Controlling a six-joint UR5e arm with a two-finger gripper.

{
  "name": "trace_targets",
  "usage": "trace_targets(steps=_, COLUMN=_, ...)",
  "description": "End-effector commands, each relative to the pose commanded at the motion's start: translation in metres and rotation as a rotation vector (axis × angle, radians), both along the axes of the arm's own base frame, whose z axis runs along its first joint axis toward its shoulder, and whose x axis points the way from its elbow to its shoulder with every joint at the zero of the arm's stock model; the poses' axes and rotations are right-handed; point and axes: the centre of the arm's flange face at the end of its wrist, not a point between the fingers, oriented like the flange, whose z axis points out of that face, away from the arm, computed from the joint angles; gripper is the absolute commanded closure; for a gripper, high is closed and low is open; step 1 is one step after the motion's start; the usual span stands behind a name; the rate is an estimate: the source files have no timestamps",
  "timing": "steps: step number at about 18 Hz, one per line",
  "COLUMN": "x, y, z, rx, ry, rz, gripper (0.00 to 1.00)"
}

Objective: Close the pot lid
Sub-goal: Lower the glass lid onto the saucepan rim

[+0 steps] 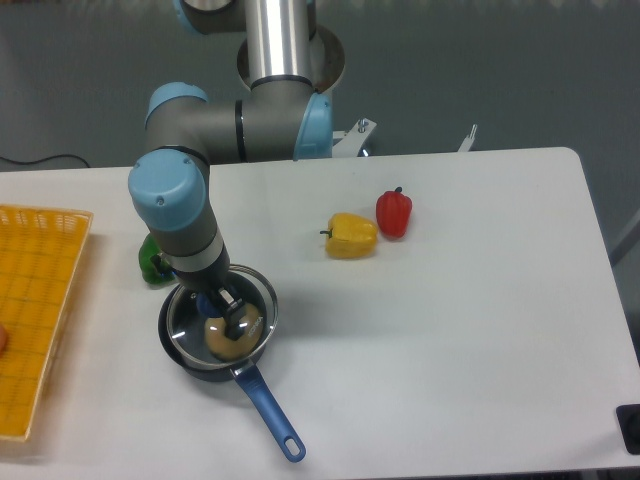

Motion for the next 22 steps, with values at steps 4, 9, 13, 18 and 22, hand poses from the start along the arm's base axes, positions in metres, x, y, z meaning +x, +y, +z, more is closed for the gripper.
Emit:
trace_targets(steps=4, x=0.004, y=0.003, z=-0.003, rx=-0.003, ry=-0.002, rz=-0.008, gripper=0.38)
trace_targets(steps=9, x=0.009, y=0.006, z=-0.008, rx=-0.007, ry=-0.006, rz=-0.009, gripper=0.36)
trace_targets(steps=13, x=0.012, y=0.009, z=-0.012, rx=-0.011, ry=-0.007, rz=-0.003, gripper=0.36)
trace_targets(steps=18, x=0.015, y=0.013, z=-0.016, rx=-0.015, ry=-0.01, rz=-0.002, gripper=0.36)
trace_targets(steps=22, x=0.018, y=0.015, z=-0.017, rx=-0.015, ry=-0.012, rz=-0.003, gripper=0.36)
